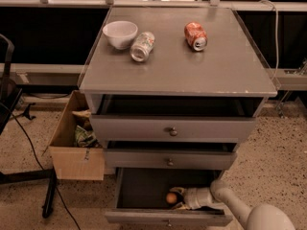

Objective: Pick orange from bottom drawer and place on counter

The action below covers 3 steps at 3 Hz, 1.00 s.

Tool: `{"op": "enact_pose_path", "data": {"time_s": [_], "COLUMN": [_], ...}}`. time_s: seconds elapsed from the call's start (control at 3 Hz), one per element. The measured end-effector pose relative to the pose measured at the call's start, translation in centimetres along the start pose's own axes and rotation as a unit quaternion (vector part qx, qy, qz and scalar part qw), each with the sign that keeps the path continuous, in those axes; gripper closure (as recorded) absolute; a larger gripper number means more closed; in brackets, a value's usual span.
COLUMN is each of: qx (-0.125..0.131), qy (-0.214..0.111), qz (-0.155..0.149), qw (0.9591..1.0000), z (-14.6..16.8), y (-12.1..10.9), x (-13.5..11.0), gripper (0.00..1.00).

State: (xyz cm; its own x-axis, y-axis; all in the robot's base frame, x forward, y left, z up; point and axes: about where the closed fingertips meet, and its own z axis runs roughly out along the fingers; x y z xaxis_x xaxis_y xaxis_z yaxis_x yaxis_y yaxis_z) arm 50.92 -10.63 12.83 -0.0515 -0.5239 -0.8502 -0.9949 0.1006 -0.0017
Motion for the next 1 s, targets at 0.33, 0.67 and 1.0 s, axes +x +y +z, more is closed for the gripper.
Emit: {"op": "enact_pose_path", "data": {"time_s": [0.33, 0.67, 1.0], "qx": [0.003, 0.008, 0.008], "qy": [0.003, 0.008, 0.008], "qz": [-0.009, -0.022, -0.022], "qw": [1.0, 0.9997, 0.9997], "z": [0.45, 0.83, 0.83], "y": [0.04, -0.14, -0.13], "x": [-0.15, -0.3, -0.31], "gripper": [0.31, 0.35, 0.59]}}
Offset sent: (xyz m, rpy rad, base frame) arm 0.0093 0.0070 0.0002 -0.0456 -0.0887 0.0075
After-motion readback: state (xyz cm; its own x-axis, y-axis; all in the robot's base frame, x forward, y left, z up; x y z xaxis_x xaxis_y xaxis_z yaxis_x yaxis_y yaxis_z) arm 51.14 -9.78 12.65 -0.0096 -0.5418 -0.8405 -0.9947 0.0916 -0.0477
